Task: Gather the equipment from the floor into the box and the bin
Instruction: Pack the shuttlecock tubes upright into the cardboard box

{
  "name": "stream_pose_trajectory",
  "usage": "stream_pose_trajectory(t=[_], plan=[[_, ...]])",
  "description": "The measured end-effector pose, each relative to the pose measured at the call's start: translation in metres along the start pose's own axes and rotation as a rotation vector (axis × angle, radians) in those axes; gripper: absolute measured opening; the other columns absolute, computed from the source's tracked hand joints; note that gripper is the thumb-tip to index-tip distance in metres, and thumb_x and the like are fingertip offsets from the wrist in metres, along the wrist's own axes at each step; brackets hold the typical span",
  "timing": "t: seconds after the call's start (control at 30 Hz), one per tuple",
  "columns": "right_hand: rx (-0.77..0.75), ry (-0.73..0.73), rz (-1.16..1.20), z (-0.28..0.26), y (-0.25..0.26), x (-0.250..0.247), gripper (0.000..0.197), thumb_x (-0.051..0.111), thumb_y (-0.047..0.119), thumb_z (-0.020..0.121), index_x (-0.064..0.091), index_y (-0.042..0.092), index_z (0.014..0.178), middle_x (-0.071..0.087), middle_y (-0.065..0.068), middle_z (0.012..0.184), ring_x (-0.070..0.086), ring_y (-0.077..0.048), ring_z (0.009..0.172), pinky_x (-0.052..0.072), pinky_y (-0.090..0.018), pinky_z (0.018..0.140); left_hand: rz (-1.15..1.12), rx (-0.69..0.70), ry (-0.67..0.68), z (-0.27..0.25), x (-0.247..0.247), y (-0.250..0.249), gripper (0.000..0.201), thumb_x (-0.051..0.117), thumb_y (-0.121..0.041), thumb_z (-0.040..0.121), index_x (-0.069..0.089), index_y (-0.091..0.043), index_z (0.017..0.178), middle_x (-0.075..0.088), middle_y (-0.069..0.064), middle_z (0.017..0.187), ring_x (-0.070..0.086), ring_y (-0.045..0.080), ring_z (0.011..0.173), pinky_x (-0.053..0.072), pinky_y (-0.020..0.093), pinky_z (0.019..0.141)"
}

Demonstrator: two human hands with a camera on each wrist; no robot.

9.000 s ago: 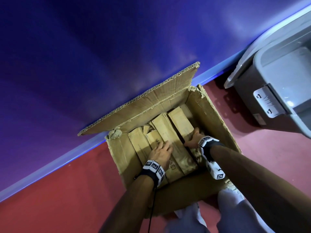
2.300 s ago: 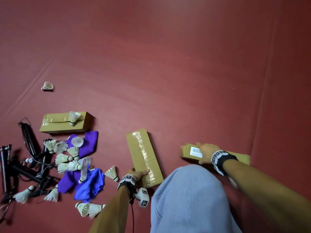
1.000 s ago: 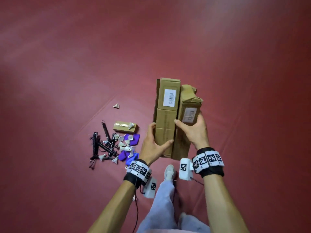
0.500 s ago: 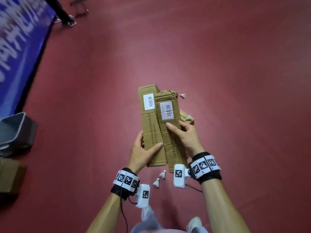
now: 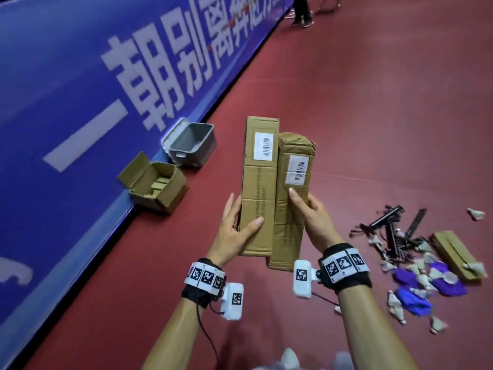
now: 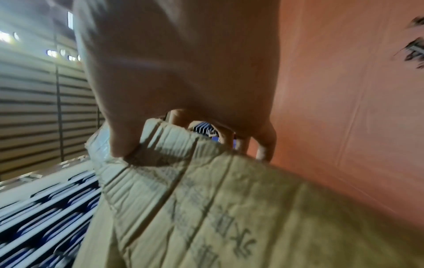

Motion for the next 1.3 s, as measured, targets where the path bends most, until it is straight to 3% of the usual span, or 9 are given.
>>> stream_pose_trajectory(t=[0.07, 0.17, 0.4, 0.57, 0.7, 0.9, 1.1, 1.2, 1.3], plan=[[-0.013, 0.05, -0.035, 0.026, -0.007, 0.032, 0.045, 0.07, 0.037, 0.093, 0.063, 0.019, 0.133, 0.072, -0.003, 0.128, 0.067, -0.023, 0.123, 0.051, -0.047, 0.108, -0.027, -0.024, -0.078, 0.005, -0.034, 0.017, 0.066, 0.073, -0.06, 0.081, 0.036, -0.08, 0.133, 0.019, -0.04, 0.156, 0.012, 0.001, 0.157, 0.022, 0.043, 0.129], [-0.014, 0.108, -0.083, 0.065, -0.017, 0.071, 0.055, 0.075, 0.041, 0.09, 0.054, 0.029, 0.14, 0.071, 0.001, 0.13, 0.066, -0.018, 0.122, 0.053, -0.045, 0.105, -0.074, -0.06, -0.16, 0.018, -0.07, 0.045, 0.075, 0.075, -0.06, 0.084, 0.038, -0.059, 0.149, 0.031, -0.014, 0.165, 0.024, 0.014, 0.157, 0.028, 0.052, 0.126], [0.009, 0.189, -0.074, 0.177, -0.034, 0.14, 0.061, 0.078, 0.044, 0.085, 0.055, 0.026, 0.138, 0.072, 0.005, 0.125, 0.069, -0.015, 0.116, 0.056, -0.044, 0.102, -0.172, -0.14, -0.301, 0.084, -0.127, 0.089, 0.079, 0.078, -0.055, 0.086, 0.043, -0.036, 0.154, 0.054, 0.001, 0.151, 0.049, 0.028, 0.142, 0.035, 0.06, 0.118], [0.032, 0.272, -0.044, 0.295, -0.026, 0.18, 0.069, 0.082, 0.054, 0.081, 0.055, 0.028, 0.14, 0.071, 0.002, 0.13, 0.068, -0.018, 0.12, 0.053, -0.049, 0.106, -0.256, -0.094, -0.4, 0.177, -0.173, 0.086, 0.076, 0.074, -0.02, 0.09, 0.039, -0.025, 0.158, 0.058, 0.0, 0.15, 0.054, 0.022, 0.139, 0.041, 0.048, 0.118], [0.069, 0.364, -0.029, 0.385, -0.007, 0.219, 0.063, 0.077, 0.055, 0.086, 0.055, 0.027, 0.139, 0.071, 0.0, 0.129, 0.068, -0.02, 0.12, 0.053, -0.051, 0.106, -0.24, -0.084, -0.484, 0.252, -0.207, 0.083, 0.093, 0.079, -0.015, 0.086, 0.027, -0.025, 0.162, 0.051, -0.011, 0.155, 0.049, 0.012, 0.143, 0.042, 0.035, 0.118], [0.115, 0.472, -0.102, 0.473, -0.008, 0.278, 0.049, 0.067, 0.051, 0.095, 0.055, 0.028, 0.137, 0.073, 0.005, 0.126, 0.07, -0.014, 0.116, 0.054, -0.044, 0.104, -0.207, -0.093, -0.608, 0.314, -0.261, 0.105, 0.102, 0.086, -0.025, 0.083, 0.022, -0.033, 0.163, 0.041, -0.011, 0.162, 0.04, 0.013, 0.15, 0.031, 0.052, 0.124], [0.209, 0.531, -0.164, 0.542, -0.051, 0.344, 0.052, 0.067, 0.056, 0.094, 0.057, 0.025, 0.135, 0.074, 0.006, 0.122, 0.072, -0.011, 0.112, 0.054, -0.045, 0.104, -0.207, -0.338, -0.794, 0.343, -0.317, 0.169, 0.135, 0.092, -0.061, 0.062, -0.002, -0.054, 0.159, 0.051, -0.007, 0.151, 0.048, 0.004, 0.14, 0.043, 0.043, 0.117], [0.233, 0.571, -0.165, 0.58, -0.077, 0.382, 0.059, 0.068, 0.059, 0.091, 0.056, 0.024, 0.136, 0.073, 0.004, 0.126, 0.07, -0.014, 0.116, 0.053, -0.047, 0.106, -0.23, -0.344, -0.801, 0.371, -0.353, 0.212, 0.112, 0.088, -0.055, 0.068, 0.027, -0.033, 0.159, 0.057, -0.015, 0.145, 0.052, 0.005, 0.138, 0.046, 0.035, 0.115], [0.226, 0.586, -0.166, 0.628, -0.092, 0.425, 0.055, 0.068, 0.055, 0.093, 0.056, 0.023, 0.136, 0.072, 0.004, 0.127, 0.069, -0.013, 0.118, 0.053, -0.045, 0.106, -0.175, -0.351, -0.742, 0.407, -0.394, 0.252, 0.096, 0.084, -0.061, 0.077, 0.034, -0.042, 0.157, 0.049, -0.009, 0.155, 0.048, 0.011, 0.143, 0.039, 0.049, 0.12]])
Point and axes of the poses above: each hand's wrist, its own z-axis towards the middle knuckle, its own x-axis out of the palm, y = z × x, the point moved 6 cm from there along z, towards the middle knuckle
